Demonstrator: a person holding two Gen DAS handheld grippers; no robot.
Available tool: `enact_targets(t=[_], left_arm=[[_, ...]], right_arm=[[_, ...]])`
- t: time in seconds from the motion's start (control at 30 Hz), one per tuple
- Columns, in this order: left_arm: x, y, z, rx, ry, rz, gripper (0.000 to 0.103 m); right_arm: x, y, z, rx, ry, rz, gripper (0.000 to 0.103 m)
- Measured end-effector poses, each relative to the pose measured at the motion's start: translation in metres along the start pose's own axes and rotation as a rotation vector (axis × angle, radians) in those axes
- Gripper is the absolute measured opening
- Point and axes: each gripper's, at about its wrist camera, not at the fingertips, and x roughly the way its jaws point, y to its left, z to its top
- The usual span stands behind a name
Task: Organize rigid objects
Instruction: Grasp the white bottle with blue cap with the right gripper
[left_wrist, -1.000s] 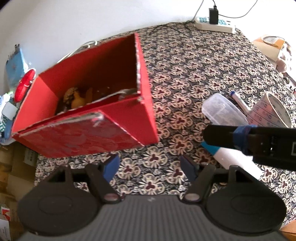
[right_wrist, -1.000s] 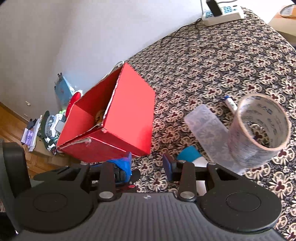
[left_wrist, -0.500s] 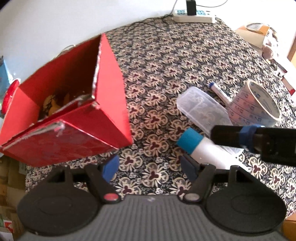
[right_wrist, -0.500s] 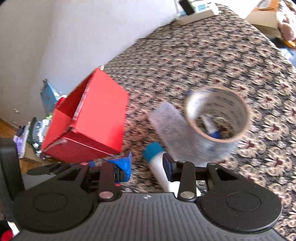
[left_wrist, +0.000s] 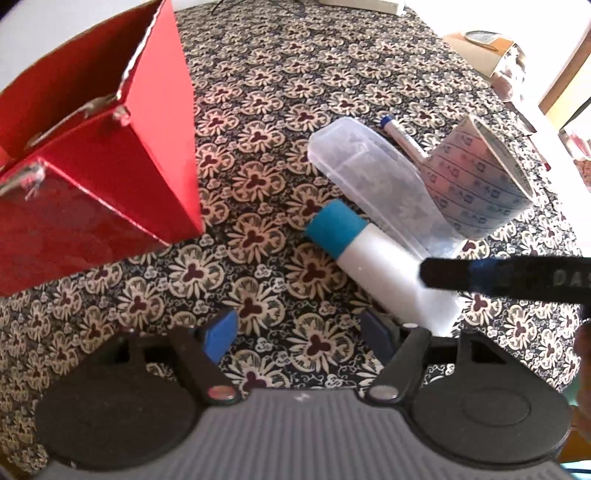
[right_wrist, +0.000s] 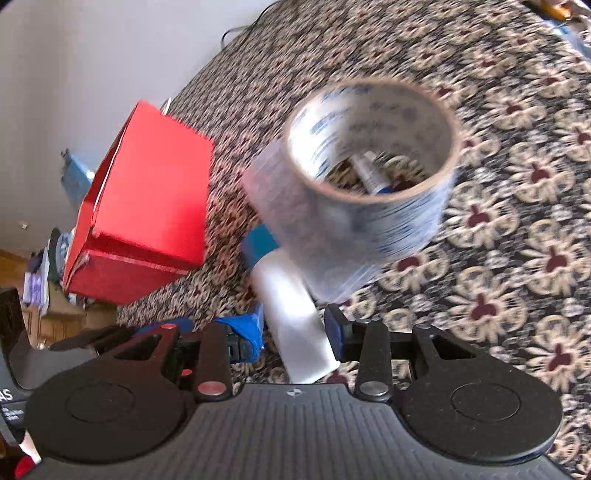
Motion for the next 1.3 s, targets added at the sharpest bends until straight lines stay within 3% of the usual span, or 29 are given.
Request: enact_targets(t=[0.37,0.57,0.8,1.07,1.3], left_arm=[[-0.004,0.002,0.0,0.045,-0.03,-0.04,0.074],[0.003,0.001,0.001,0.073,-0.03,-0.066,0.074],[0.014,0.007,0.0,0.087,-0.033,-0.077,0.074],[0.021,0.01,0.001,0.131,-0.073,-0.059,0.05],[0.02,0.019,0.002,0.122,-0.096,-0.046,0.047]], right_arm=[[0.028,0.017,0.012,-0.008,0.03,0.04,0.021],[0.048,0.018,0.016,0.05,0.086,0.122,0.018],[0.059,0.023,0.015,0.066,0.081,0.173,0.015],[0.064,0.041,0.011,-0.072,0.038,0.173,0.016],[0.076,0.047,0.017,-0.057,0.031,0.178,0.016]])
